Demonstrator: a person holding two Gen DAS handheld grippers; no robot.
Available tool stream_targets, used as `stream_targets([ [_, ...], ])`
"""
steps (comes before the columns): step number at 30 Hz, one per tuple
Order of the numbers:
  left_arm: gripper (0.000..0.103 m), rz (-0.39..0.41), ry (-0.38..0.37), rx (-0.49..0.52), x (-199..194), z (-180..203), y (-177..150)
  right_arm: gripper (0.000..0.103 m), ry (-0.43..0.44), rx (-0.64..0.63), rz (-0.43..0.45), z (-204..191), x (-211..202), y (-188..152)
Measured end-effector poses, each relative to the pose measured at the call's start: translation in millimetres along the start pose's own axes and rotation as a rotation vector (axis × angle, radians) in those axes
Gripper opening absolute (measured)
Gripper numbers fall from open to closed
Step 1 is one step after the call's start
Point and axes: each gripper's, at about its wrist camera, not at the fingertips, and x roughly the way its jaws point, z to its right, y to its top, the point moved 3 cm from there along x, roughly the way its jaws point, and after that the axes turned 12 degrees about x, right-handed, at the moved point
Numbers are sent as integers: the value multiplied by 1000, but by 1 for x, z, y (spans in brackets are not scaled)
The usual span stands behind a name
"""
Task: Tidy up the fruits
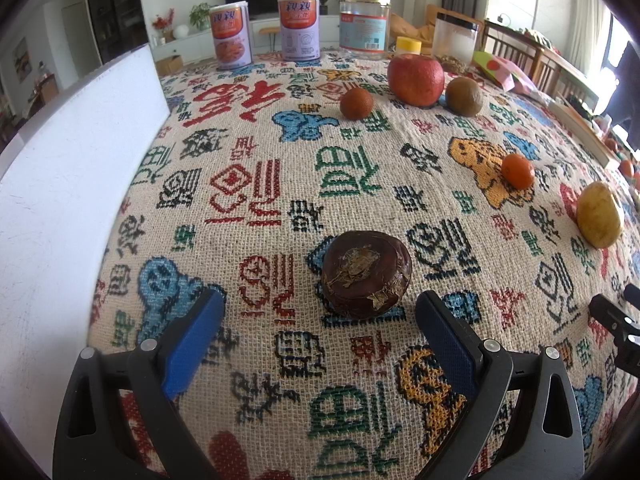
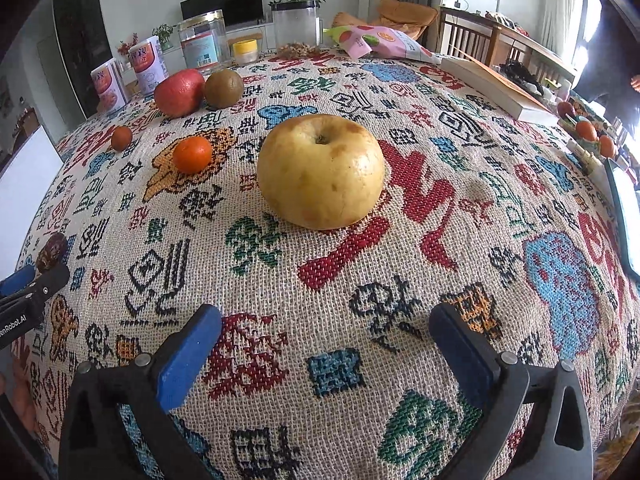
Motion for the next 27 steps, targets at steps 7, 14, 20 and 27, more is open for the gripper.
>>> stream_targets([
  [7,98,0,0,0,0,0,0,103,-1,-4,6,-4,-1,-3],
  [14,98,0,0,0,0,0,0,103,-1,-4,6,-4,-1,-4],
  [20,98,1,0,-1,-1,0,0,103,-1,-4,6,-4,-1,-4],
  [27,98,0,0,-1,-1,0,0,103,-1,-4,7,-4,-1,-4],
])
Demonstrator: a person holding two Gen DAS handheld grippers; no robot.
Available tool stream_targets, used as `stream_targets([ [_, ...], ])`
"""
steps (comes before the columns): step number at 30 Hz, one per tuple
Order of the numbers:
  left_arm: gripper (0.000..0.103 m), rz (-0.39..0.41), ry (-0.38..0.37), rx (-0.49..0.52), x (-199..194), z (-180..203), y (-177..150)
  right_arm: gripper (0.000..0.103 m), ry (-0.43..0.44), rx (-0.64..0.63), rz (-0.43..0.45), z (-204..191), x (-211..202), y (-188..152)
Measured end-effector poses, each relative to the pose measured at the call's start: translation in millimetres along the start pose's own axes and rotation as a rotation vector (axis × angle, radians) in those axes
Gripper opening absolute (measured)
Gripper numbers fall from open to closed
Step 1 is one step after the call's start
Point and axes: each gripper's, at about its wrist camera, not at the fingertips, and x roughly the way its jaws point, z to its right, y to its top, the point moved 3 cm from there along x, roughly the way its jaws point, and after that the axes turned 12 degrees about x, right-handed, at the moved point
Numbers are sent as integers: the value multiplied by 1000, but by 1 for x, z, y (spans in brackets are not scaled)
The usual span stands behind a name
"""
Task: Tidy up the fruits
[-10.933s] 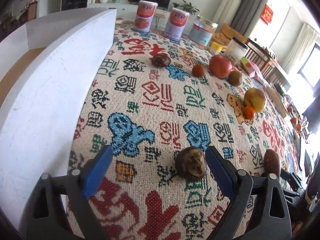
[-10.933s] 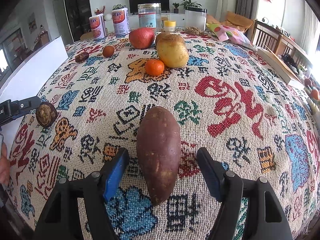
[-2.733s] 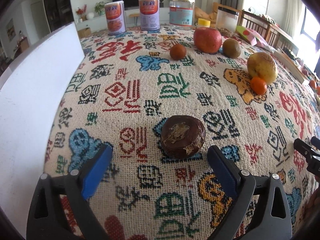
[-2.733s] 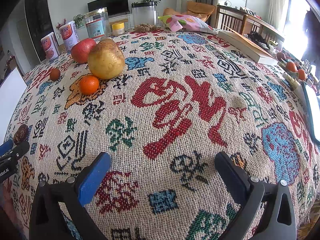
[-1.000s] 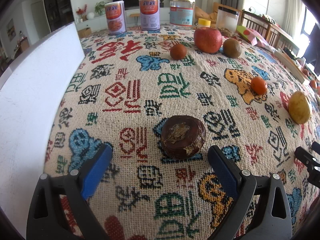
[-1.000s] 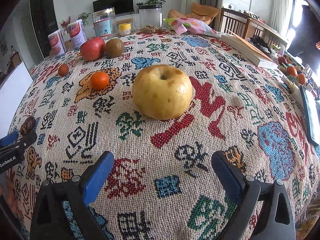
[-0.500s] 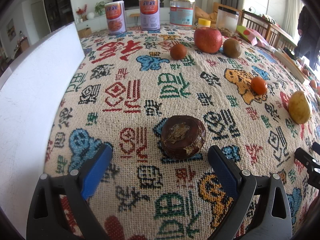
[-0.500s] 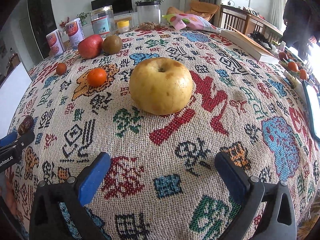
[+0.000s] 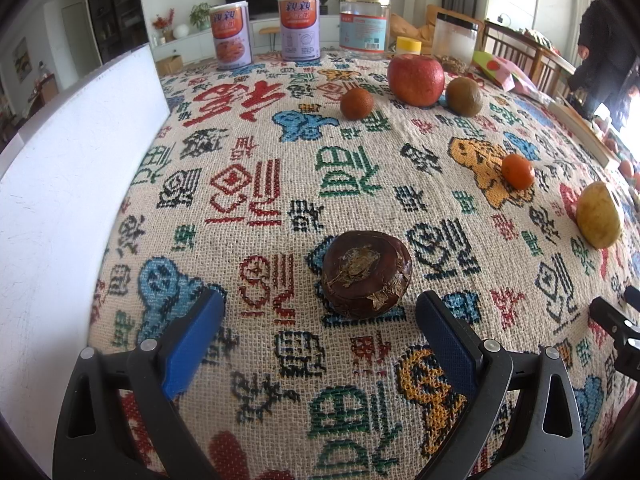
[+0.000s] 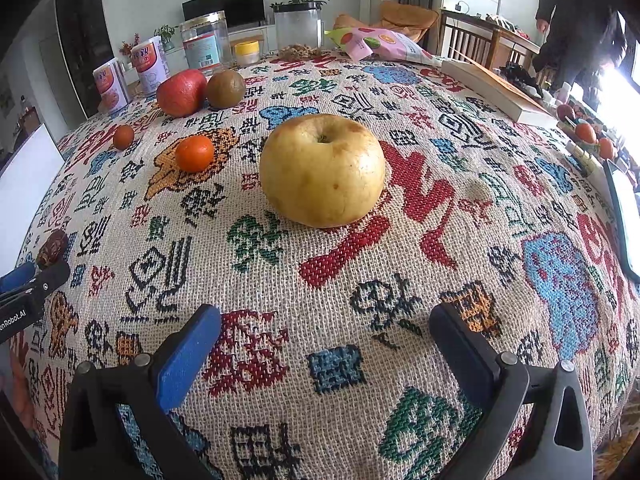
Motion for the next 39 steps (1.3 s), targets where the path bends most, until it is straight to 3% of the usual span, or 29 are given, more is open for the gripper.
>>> stream_targets([
  [13,98,2,-13,-5,0,-1,0,103,0,0,1,-1,0,0],
  [15,98,18,-64,-8,-3,-3,-1,103,0,1,1,0,0,-1],
  [18,98,51,-210,-12,-13,-7,-6,103,1,1,1,0,0,-1],
  [20,98,63,-238,-16,-19,-8,-11,103,0,0,1,-1,0,-1],
  [28,96,33,-123,43,-5,11,7,103,18,11,1,0,-3,1],
  [29,86,33,-111,48,-3,12,9,103,46,36,5,4,-6,3],
  [30,67,39,-74,64,-3,14,9,103,89,85,19,10,-12,7],
  [31,60,49,-62,82,-4,14,10,103,131,133,42,17,-19,11],
  [32,43,60,-89,87,-5,16,11,103,159,169,64,23,-25,16],
  [36,40,65,-94,75,-10,16,8,103,151,128,-13,14,-18,54],
  [39,40,58,-165,20,-23,13,2,103,101,17,-42,-13,-3,83],
])
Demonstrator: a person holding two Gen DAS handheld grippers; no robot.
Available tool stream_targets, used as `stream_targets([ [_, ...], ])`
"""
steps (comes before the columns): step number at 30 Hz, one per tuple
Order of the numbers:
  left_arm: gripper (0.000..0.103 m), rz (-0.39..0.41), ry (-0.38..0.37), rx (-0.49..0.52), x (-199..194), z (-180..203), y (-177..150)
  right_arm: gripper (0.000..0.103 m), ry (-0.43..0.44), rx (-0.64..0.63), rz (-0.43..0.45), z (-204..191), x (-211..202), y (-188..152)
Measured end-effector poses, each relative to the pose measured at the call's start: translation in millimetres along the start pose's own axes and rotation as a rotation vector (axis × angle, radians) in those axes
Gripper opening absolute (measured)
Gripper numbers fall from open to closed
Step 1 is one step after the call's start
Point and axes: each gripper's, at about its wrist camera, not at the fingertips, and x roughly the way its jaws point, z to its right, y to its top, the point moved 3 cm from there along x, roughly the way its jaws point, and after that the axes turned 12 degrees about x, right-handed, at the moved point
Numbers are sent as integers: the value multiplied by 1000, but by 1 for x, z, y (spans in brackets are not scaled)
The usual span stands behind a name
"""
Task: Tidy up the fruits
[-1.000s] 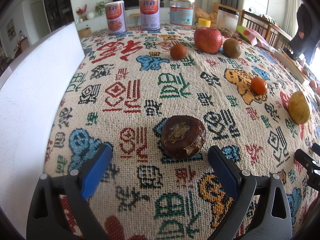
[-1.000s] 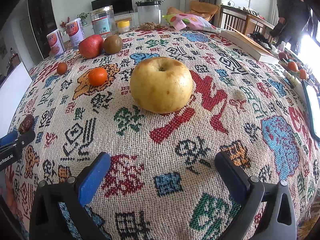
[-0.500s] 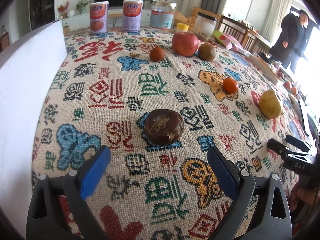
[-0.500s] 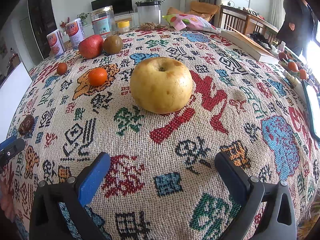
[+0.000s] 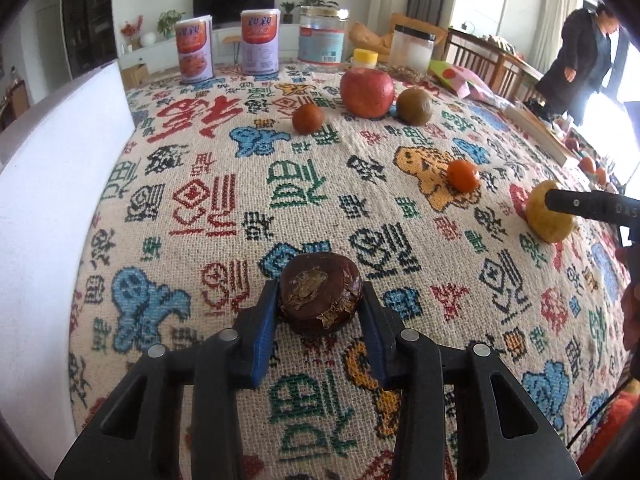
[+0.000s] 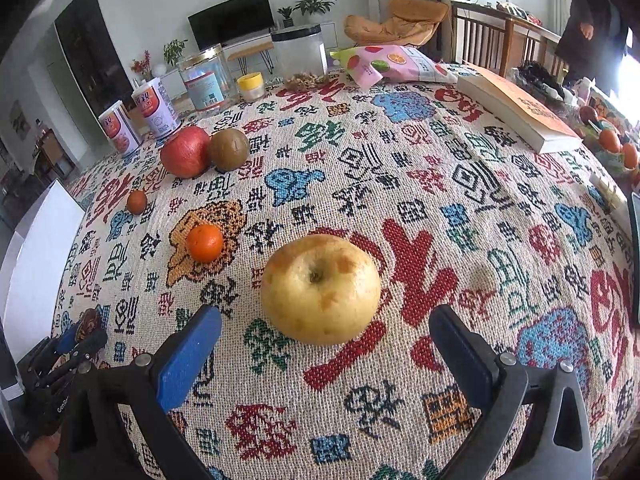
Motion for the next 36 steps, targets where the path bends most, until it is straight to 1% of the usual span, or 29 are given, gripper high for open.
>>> stream_targets([
  [1,40,0,-25,-13,-7,0,-1,103,-34,-29,-24,-6,11,6],
  [2,40,3,-55,-28,-17,1,-3,95,-71,-44,-63,-8,24,10],
  [3,40,4,-90,-47,-28,0,-6,71,-90,-47,-109,-9,36,11],
  [4,40,1,-135,-72,-41,1,-9,71,-77,-32,-155,-7,44,9],
  [6,40,-2,-249,-113,-73,0,-19,71,-76,-10,-159,-6,39,5],
  [7,40,-3,-297,-121,-90,1,-25,70,-38,9,-176,-7,34,-1],
  [9,40,7,-387,-133,-127,-2,-34,70,106,54,-223,-17,19,-19],
  [10,40,17,-414,-146,-145,-7,-37,70,179,64,-247,-28,11,-29],
  [11,40,33,-426,-165,-163,-16,-39,70,253,64,-271,-42,1,-38],
  [12,40,57,-422,-190,-180,-30,-39,70,324,57,-292,-61,-9,-46],
  [13,40,88,-403,-221,-197,-47,-39,71,391,41,-312,-83,-20,-53],
  [14,40,116,-364,-258,-212,-68,-38,70,453,16,-328,-108,-31,-59],
  [17,40,173,-205,-404,-240,-140,-40,70,631,-118,-346,-201,-73,-80],
  [18,40,168,-145,-445,-242,-163,-44,71,690,-181,-343,-233,-90,-89],
  [19,40,147,-95,-481,-237,-185,-48,71,741,-242,-340,-262,-105,-98],
  [21,40,87,-45,-550,-219,-223,-60,71,817,-371,-344,-317,-130,-123],
  [23,40,2,0,-599,-193,-250,-75,71,831,-495,-348,-362,-140,-153],
  [25,40,-68,63,-638,-173,-269,-93,71,801,-602,-356,-396,-135,-186],
  [26,40,-99,85,-654,-166,-276,-101,71,762,-637,-368,-407,-129,-201],
  [27,46,-121,104,-678,-163,-282,-109,71,729,-660,-381,-416,-119,-213],
  [28,50,-122,120,-701,-163,-285,-116,71,708,-671,-396,-423,-110,-223],
  [29,62,-106,134,-715,-168,-286,-121,71,690,-677,-406,-429,-101,-231],
  [30,70,-87,155,-717,-172,-286,-123,71,672,-677,-412,-433,-93,-237],
  [31,73,-62,181,-715,-178,-285,-124,72,661,-670,-414,-435,-86,-240],
  [32,75,-31,205,-714,-185,-285,-124,72,658,-662,-388,-436,-85,-239],
  [34,79,30,249,-709,-198,-279,-119,73,711,-628,-337,-431,-93,-226],
  [36,80,98,270,-674,-211,-264,-108,81,747,-569,-266,-415,-106,-205],
])
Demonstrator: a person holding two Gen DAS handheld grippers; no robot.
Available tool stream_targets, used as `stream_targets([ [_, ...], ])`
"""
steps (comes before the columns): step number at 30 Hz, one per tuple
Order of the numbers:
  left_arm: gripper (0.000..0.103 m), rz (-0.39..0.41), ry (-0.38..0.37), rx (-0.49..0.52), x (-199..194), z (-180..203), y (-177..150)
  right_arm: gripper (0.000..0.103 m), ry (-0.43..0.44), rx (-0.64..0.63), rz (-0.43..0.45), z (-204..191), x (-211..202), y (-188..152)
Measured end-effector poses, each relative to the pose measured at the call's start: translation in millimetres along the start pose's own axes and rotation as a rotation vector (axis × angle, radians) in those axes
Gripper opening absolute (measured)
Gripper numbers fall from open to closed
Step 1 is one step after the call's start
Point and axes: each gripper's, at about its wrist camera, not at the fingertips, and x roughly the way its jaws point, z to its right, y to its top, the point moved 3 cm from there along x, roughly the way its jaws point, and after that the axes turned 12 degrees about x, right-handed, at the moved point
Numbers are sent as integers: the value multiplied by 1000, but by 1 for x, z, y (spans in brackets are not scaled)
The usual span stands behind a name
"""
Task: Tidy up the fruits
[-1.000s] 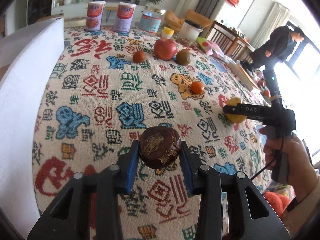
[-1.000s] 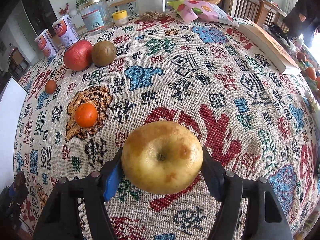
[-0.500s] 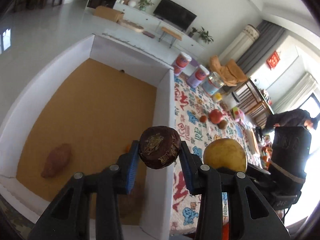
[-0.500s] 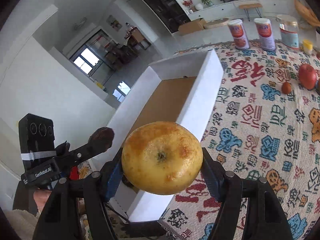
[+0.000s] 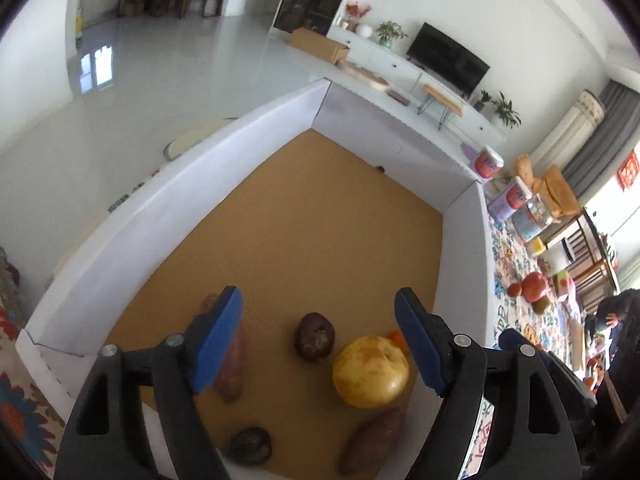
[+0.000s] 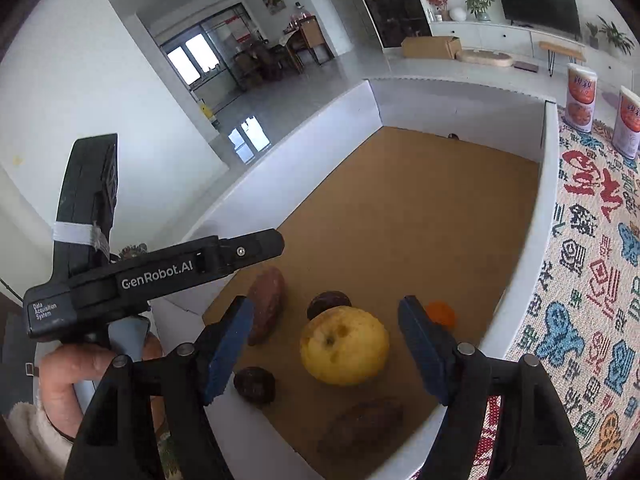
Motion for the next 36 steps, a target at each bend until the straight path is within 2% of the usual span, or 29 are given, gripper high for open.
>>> stream_targets([
  [1,81,32,-12,28,-8,12,1,83,-3,3,60,7,-18,3],
  [3,85,79,-50,108,-21,45,-3,95,-44,8,177,28,-56,5],
  [5,88,103,-127,201,-30,86,-13,103,-135,39,264,63,-91,-1],
  [6,88,99,-179,247,-32,109,-22,103,-199,74,300,87,-106,-8],
  [9,90,24,-340,388,-21,183,-56,103,-421,241,396,175,-152,-51],
  [11,90,-72,-425,465,-2,230,-82,103,-631,366,403,239,-178,-86],
  [13,90,-125,-454,516,21,269,-104,103,-799,481,376,298,-203,-112],
  [15,90,-146,-436,554,44,299,-121,103,-901,541,374,339,-221,-136],
  [16,90,-135,-414,581,56,310,-126,103,-919,615,371,353,-231,-145],
  [17,90,-118,-376,611,66,319,-129,103,-888,672,382,363,-238,-148],
  [18,90,-100,-325,641,77,323,-130,103,-874,694,398,368,-243,-151],
  [20,90,-91,-246,675,99,327,-128,103,-910,720,369,374,-242,-154],
  [24,90,-99,-156,644,135,315,-118,103,-943,648,320,368,-221,-146],
  [27,92,-104,-143,617,144,311,-116,103,-926,662,328,370,-219,-148],
  [30,98,-115,-93,673,147,322,-122,103,-931,660,325,367,-218,-149],
  [33,101,-106,-87,628,150,321,-121,103,-931,659,324,368,-219,-148],
  [36,102,-102,-76,628,152,323,-121,103,-931,660,324,367,-218,-148],
])
